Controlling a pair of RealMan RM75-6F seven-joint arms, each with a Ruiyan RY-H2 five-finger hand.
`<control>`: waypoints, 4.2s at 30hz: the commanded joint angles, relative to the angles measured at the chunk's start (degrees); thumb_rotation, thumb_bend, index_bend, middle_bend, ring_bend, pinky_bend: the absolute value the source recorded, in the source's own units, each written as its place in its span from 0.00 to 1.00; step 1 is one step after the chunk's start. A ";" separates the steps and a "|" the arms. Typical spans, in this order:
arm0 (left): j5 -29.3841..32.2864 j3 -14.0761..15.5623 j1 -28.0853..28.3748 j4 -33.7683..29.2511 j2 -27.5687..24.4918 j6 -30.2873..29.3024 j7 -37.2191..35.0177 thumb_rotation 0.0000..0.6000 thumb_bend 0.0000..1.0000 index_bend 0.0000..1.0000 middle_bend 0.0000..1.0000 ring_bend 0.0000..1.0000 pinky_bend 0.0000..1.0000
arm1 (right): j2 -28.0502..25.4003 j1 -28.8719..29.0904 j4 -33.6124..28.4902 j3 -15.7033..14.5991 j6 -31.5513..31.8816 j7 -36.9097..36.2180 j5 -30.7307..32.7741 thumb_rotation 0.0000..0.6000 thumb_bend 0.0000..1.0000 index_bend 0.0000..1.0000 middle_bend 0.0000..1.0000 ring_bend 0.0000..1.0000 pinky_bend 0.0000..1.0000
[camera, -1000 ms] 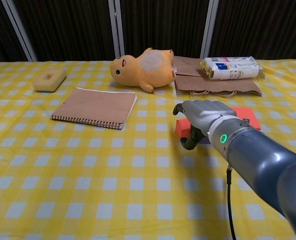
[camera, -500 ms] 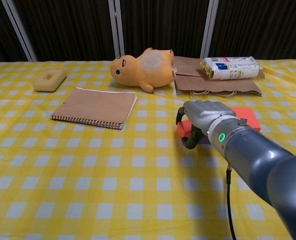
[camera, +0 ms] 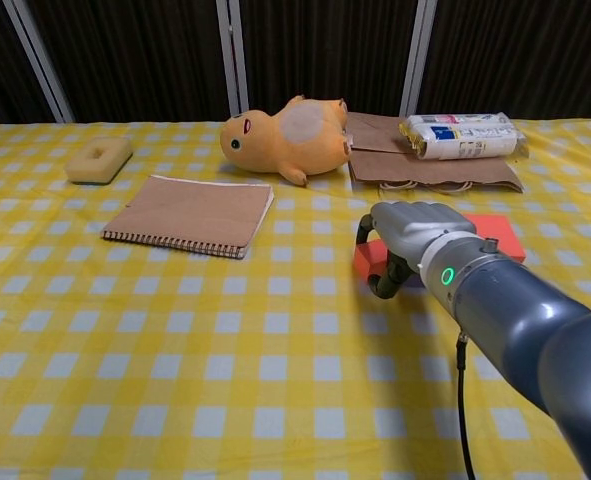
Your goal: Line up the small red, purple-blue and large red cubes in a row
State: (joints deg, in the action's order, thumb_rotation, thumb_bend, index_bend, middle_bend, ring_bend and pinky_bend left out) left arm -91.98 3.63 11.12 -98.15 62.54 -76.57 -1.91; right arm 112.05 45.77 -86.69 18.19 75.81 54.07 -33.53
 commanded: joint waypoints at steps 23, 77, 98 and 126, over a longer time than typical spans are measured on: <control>-0.44 0.09 -0.03 0.07 -0.08 -0.27 -0.23 1.00 0.00 0.00 0.00 0.00 0.00 | 0.43 -0.39 -5.67 -1.29 3.03 1.79 -2.03 1.00 0.52 0.11 1.00 1.00 1.00; -0.44 0.19 -0.03 0.10 -0.13 -0.16 -0.42 1.00 0.00 0.00 0.00 0.00 0.00 | 0.09 -1.00 -6.52 -3.61 3.43 6.64 5.14 1.00 0.52 0.12 1.00 1.00 1.00; -0.35 0.18 -0.06 -0.07 -0.15 -0.16 -0.24 1.00 0.00 0.00 0.00 0.00 0.00 | 0.13 -1.10 -5.34 -2.51 5.42 8.18 6.13 1.00 0.52 0.12 1.00 1.00 1.00; -0.66 0.07 -0.24 0.19 0.05 -0.78 -0.17 1.00 0.00 0.00 0.00 0.00 0.00 | -3.63 -2.09 -16.04 -4.17 8.32 6.27 -1.60 1.00 0.52 0.11 1.00 1.00 0.99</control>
State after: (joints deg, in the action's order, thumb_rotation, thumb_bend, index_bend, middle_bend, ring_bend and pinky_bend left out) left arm -92.62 3.71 10.88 -97.97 62.59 -77.35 -2.08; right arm 109.63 44.05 -100.58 14.75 83.00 60.99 -33.03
